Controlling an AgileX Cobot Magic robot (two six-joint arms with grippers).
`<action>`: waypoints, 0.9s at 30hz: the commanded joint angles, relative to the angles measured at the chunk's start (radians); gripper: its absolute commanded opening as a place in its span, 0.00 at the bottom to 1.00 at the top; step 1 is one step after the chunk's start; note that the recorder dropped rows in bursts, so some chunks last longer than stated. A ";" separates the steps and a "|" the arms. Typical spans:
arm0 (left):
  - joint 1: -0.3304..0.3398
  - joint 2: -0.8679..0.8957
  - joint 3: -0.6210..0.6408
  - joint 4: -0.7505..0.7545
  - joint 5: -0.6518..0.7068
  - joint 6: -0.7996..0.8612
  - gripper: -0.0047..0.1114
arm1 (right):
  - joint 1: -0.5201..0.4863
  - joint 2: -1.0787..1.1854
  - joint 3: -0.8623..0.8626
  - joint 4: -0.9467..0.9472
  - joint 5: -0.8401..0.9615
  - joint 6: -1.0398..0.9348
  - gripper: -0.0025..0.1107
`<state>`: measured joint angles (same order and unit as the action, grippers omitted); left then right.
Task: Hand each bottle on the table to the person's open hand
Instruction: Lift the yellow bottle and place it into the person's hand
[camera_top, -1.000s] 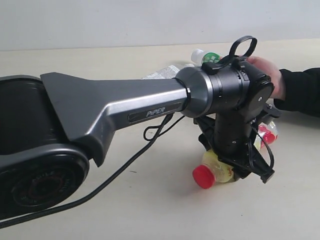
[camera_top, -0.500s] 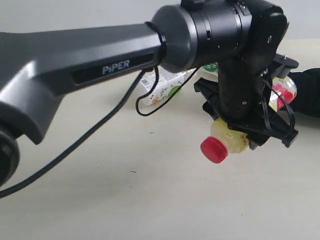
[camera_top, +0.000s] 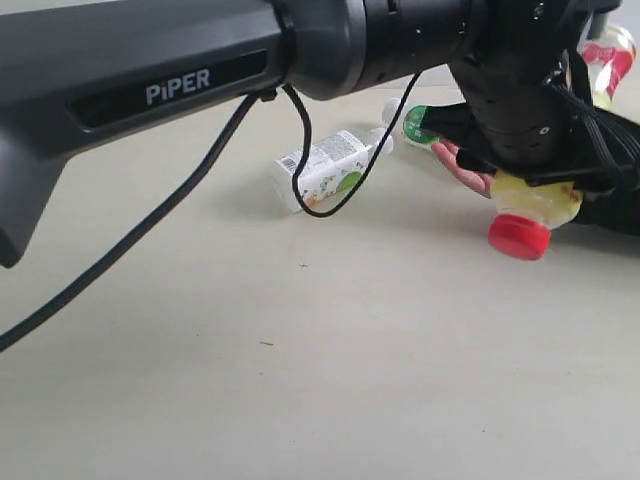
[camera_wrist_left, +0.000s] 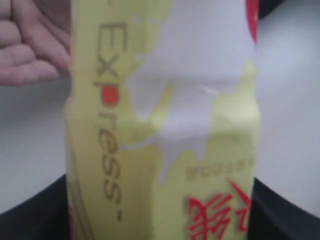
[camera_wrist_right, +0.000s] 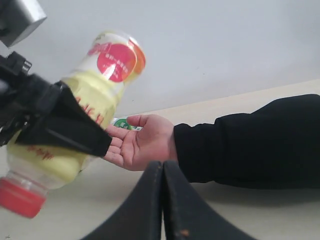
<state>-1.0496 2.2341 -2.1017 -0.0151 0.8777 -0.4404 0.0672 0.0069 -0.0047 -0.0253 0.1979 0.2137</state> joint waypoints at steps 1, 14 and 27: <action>0.045 0.013 -0.009 -0.008 -0.166 -0.102 0.04 | -0.006 -0.007 0.005 0.000 -0.006 -0.003 0.02; 0.208 0.115 -0.024 -0.481 -0.385 0.070 0.04 | -0.006 -0.007 0.005 0.000 -0.006 -0.003 0.02; 0.239 0.286 -0.102 -0.776 -0.416 0.245 0.04 | -0.006 -0.007 0.005 0.000 -0.006 -0.003 0.02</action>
<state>-0.8195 2.5065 -2.1927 -0.7623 0.4971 -0.2071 0.0672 0.0069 -0.0047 -0.0253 0.1979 0.2137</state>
